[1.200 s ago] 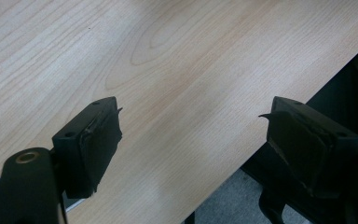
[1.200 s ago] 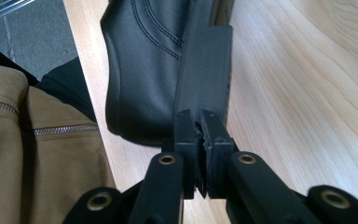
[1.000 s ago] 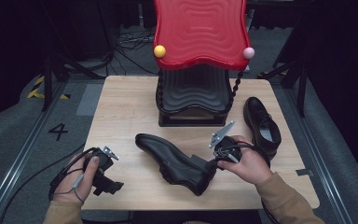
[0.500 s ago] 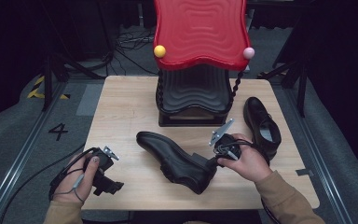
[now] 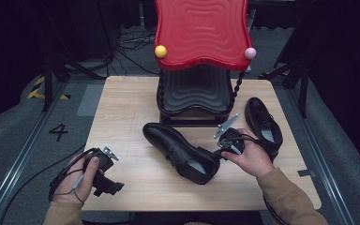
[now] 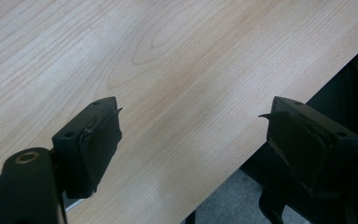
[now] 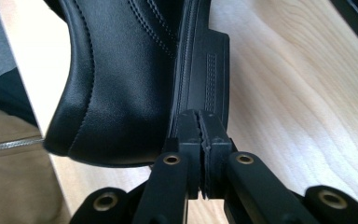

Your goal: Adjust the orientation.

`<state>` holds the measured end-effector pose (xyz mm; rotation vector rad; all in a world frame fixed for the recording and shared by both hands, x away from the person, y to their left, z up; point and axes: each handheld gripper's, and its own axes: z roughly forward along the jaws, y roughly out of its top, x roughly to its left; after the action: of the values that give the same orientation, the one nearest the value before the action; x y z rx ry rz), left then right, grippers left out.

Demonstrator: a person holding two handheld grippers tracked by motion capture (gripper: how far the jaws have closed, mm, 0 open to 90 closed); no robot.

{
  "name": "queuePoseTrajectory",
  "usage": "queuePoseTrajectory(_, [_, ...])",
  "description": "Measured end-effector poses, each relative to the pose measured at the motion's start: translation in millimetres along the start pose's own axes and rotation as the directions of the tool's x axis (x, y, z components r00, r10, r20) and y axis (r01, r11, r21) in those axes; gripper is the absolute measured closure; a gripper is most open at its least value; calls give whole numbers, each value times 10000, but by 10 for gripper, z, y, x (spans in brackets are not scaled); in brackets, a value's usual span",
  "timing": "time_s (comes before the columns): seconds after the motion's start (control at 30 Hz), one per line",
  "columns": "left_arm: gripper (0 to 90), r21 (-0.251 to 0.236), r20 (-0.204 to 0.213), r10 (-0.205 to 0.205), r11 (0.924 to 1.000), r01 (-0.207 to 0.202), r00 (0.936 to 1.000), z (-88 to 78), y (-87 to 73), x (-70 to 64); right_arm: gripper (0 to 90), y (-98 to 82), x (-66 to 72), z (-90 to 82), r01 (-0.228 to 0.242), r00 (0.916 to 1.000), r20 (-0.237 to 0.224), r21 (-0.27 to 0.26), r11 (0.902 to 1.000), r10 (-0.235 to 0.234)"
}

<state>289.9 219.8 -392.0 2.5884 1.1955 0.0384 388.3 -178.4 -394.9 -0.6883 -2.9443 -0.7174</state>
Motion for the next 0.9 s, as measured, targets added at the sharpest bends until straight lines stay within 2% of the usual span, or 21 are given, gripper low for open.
queuePoseTrajectory(0.13, [183, 9, -1, -61, 10000, 61, 10000, 2, -4, 2, 893, -14, -73, 11, -170, 9998, 32, -50, 9998, 170])
queuePoseTrajectory(0.23, [183, -7, -9, -46, 10000, 46, 10000, -1, -3, 5, 893, -21, -165, 55, -286, 9986, 450, 62, 9996, 283])
queuePoseTrajectory(0.3, [183, 31, 12, -65, 10000, 65, 10000, 2, -5, 7, 893, -23, -213, 88, -359, 9979, 546, 186, 9992, 349])
queuePoseTrajectory(0.33, [183, 31, 12, -65, 10000, 65, 10000, 2, -5, 7, 893, -23, -213, 88, -359, 9979, 546, 186, 9992, 349])
queuePoseTrajectory(0.37, [183, 9, 15, -47, 10000, 47, 10000, 5, -5, 13, 894, -35, -274, 160, -559, 9978, 398, 521, 9971, 538])
queuePoseTrajectory(0.43, [183, 2, -4, -17, 10000, 17, 10000, 4, -7, 18, 894, -56, -322, 211, -670, 9961, 599, 490, 9965, 640])
queuePoseTrajectory(0.63, [183, 18, 46, -119, 9999, 119, 9999, 14, -16, 32, 879, -122, -461, 316, -1126, 9923, 604, 826, 9902, 1078])
queuePoseTrajectory(0.7, [183, 21, 58, -128, 9999, 128, 9999, 16, -16, 33, 851, -180, -526, 366, -1440, 9894, 293, 639, 9875, 1424])
queuePoseTrajectory(0.9, [183, -28, 24, -114, 9999, 115, 9999, 11, -16, 33, 814, -198, -543, 352, -1452, 9890, 357, 610, 9875, 1432])
